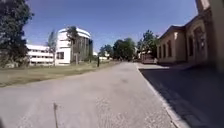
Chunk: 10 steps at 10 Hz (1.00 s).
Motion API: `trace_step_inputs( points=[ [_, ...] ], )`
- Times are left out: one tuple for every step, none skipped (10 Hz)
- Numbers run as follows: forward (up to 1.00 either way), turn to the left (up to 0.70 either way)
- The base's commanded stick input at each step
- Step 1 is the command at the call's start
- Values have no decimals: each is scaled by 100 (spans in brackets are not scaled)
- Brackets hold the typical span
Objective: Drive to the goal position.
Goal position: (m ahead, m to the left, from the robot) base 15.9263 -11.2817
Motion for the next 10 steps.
trace_step_inputs(
  points=[
    [70,0],
    [70,0],
    [70,0],
    [70,0],
    [70,0],
    [70,0],
    [70,0],
    [70,0],
    [70,0],
    [70,0]
  ],
)
